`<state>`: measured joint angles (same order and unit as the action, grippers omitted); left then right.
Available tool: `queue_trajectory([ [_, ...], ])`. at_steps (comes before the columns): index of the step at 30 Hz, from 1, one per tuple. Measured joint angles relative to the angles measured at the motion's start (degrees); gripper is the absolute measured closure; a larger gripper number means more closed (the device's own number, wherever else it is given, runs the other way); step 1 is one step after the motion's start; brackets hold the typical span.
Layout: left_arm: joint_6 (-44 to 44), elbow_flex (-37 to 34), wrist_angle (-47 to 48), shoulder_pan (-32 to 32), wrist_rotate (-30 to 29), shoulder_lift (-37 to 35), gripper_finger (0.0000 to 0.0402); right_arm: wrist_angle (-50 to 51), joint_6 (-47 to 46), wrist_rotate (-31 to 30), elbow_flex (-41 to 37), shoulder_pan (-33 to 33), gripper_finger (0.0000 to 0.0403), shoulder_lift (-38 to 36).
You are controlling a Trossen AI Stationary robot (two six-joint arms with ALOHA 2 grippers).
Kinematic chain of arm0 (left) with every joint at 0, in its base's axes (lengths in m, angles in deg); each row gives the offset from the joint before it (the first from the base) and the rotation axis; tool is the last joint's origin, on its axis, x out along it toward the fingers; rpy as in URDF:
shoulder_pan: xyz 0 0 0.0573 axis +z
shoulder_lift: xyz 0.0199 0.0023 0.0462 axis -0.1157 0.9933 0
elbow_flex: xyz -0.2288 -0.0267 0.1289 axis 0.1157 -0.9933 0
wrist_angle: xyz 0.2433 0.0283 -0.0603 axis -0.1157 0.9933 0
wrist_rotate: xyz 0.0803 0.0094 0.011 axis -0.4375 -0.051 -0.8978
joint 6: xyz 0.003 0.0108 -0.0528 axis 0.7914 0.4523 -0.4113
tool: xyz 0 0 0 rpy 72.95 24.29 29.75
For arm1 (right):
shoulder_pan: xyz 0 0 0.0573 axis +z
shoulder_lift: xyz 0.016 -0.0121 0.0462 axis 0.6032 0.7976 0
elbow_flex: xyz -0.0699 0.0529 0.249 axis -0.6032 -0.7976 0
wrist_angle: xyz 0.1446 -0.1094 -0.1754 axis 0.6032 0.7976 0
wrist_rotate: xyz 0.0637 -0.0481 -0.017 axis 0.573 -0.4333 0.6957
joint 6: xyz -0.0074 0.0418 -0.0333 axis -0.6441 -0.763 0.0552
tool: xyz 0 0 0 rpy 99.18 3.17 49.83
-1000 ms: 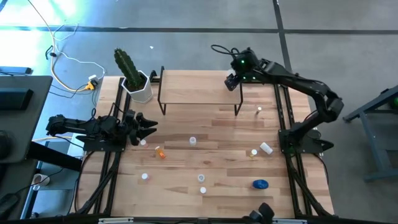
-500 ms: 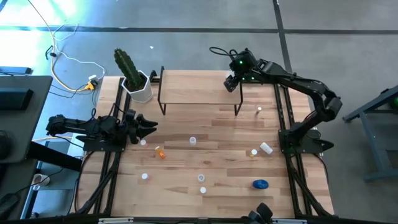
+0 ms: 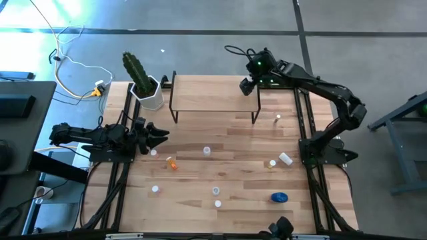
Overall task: Pick and place medicine bottles onto shelf by color
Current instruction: Put the top pink pill bottle on the shelf
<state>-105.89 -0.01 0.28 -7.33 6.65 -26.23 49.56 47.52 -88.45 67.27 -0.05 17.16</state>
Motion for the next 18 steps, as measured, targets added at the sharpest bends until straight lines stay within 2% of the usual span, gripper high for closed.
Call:
queue_trajectory([
  [10,-3.35,0.0,0.04,0.0,-0.87,-0.01,0.0109,2.08,-0.15,-2.07,5.42,0.0,0.0121,0.0],
  [15,-8.01,0.09,-0.42,0.0,-0.94,0.01,0.011,3.7,-0.17,-3.14,7.44,0.0,0.0121,-0.01],
  [18,-7.13,1.91,-0.45,0.0,-0.96,0.01,0.0115,4.35,-0.31,-3.14,8.47,0.0,0.0121,-0.02],
])
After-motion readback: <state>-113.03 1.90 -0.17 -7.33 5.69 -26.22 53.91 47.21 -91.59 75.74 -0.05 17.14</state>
